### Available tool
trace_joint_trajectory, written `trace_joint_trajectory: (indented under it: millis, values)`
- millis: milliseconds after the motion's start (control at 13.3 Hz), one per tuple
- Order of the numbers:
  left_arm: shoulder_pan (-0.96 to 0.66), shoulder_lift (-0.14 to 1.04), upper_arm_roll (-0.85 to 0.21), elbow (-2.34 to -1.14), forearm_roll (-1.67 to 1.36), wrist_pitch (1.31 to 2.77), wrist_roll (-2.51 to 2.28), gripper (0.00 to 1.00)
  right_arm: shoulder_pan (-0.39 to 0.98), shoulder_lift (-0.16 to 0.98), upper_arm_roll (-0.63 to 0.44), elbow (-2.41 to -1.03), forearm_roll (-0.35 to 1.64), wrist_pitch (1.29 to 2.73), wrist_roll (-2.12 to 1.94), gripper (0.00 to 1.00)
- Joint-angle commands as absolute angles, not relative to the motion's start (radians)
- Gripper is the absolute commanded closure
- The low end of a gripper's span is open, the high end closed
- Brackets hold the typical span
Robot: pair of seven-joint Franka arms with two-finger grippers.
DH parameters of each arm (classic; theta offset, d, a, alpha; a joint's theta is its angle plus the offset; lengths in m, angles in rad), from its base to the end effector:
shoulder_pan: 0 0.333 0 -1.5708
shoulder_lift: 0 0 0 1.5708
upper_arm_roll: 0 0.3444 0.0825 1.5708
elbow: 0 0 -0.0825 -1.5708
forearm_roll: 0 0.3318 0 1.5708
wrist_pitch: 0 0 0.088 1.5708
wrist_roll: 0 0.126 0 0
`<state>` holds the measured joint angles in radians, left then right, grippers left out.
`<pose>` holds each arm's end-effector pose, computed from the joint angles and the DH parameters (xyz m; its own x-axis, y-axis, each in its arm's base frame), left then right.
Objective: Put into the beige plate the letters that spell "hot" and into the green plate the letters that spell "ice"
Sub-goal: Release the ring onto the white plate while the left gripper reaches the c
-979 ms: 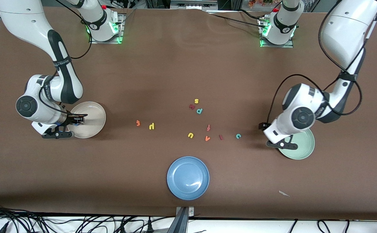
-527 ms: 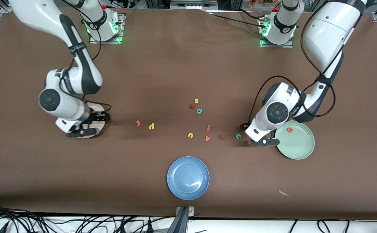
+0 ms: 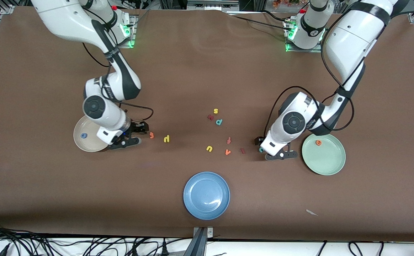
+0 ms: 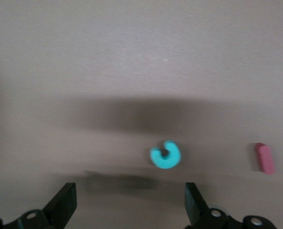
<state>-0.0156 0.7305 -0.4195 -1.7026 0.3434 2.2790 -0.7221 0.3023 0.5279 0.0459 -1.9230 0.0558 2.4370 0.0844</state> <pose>0.6031 -0.2277 0.2288 0.9878 0.1363 -0.0755 0.1351 -0.9906 -0.0209 0.5701 0.2056 0.2589 0.9767 0.2138 -0.0201 0.2124 -0.9755 -0.0571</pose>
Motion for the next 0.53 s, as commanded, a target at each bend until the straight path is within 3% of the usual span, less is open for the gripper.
trace_joint_trajectory:
  millis: [0,452]
  values:
    - [-0.041,0.770,-0.411,-1.638,0.322,2.276,-0.764,0.00,0.321,0.549,0.046,-1.911,0.069,2.474,0.126,0.15]
    - [-0.060,0.821,-0.407,-1.580,0.333,2.276,-0.811,0.05,0.365,0.583,0.046,-1.914,0.066,2.517,0.176,0.25]
